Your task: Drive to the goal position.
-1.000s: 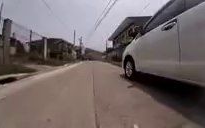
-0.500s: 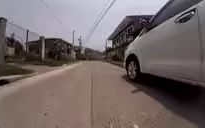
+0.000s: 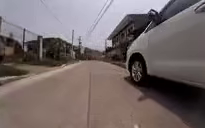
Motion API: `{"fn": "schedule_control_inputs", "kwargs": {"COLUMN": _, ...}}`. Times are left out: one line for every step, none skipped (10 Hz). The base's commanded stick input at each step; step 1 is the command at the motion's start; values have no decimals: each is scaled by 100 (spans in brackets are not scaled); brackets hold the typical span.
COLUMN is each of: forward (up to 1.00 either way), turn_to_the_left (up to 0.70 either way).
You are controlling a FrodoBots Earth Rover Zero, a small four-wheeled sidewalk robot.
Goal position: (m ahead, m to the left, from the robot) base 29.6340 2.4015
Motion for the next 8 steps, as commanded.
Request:
{"fn": "schedule_control_inputs", "kwargs": {"forward": 70, "turn_to_the_left": 0}}
{"fn": "schedule_control_inputs", "kwargs": {"forward": 70, "turn_to_the_left": 0}}
{"fn": "schedule_control_inputs", "kwargs": {"forward": 70, "turn_to_the_left": 0}}
{"fn": "schedule_control_inputs", "kwargs": {"forward": 70, "turn_to_the_left": 0}}
{"fn": "schedule_control_inputs", "kwargs": {"forward": 70, "turn_to_the_left": 0}}
{"fn": "schedule_control_inputs", "kwargs": {"forward": 70, "turn_to_the_left": 0}}
{"fn": "schedule_control_inputs", "kwargs": {"forward": 70, "turn_to_the_left": 0}}
{"fn": "schedule_control_inputs", "kwargs": {"forward": 70, "turn_to_the_left": 0}}
